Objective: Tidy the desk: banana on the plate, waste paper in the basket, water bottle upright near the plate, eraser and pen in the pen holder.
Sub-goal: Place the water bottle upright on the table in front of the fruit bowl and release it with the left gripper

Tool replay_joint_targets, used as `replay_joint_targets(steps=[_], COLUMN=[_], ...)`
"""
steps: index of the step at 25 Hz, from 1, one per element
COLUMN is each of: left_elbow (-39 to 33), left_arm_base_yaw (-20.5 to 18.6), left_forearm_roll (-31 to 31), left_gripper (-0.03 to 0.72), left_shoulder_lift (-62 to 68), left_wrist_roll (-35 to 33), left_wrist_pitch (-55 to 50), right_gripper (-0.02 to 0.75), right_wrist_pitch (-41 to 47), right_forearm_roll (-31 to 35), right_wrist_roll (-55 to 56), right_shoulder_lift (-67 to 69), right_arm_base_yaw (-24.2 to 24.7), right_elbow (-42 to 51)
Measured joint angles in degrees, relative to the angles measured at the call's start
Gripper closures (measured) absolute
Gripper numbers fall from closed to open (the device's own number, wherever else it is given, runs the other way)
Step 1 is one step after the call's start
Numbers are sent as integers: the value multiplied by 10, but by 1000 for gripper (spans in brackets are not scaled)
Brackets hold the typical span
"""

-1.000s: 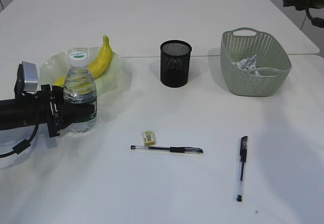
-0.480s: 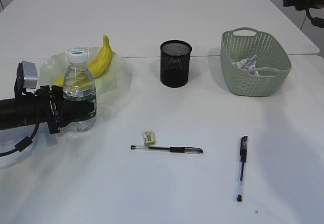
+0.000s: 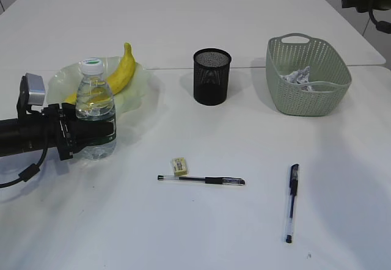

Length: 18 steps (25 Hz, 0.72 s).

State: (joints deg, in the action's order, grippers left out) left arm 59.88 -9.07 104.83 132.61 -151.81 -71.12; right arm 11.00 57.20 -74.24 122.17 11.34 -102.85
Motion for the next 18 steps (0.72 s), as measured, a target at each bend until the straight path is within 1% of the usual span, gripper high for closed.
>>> replay_joint_targets(steps=[11, 18], left_elbow=[0, 0], left_arm_base_yaw=[1, 25], left_forearm_roll=[0, 7], left_gripper=[314, 314], left_shoulder_lift=[0, 0], left_wrist_roll=[0, -4], left_wrist_pitch=[0, 4], right_gripper=[423, 423], right_wrist_pitch=[-5, -8], right_forearm_roll=[0, 0], right_wrist_roll=[0, 0], right_shoulder_lift=[0, 0], right_arm_base_yaw=[0, 0], right_elbow=[0, 0])
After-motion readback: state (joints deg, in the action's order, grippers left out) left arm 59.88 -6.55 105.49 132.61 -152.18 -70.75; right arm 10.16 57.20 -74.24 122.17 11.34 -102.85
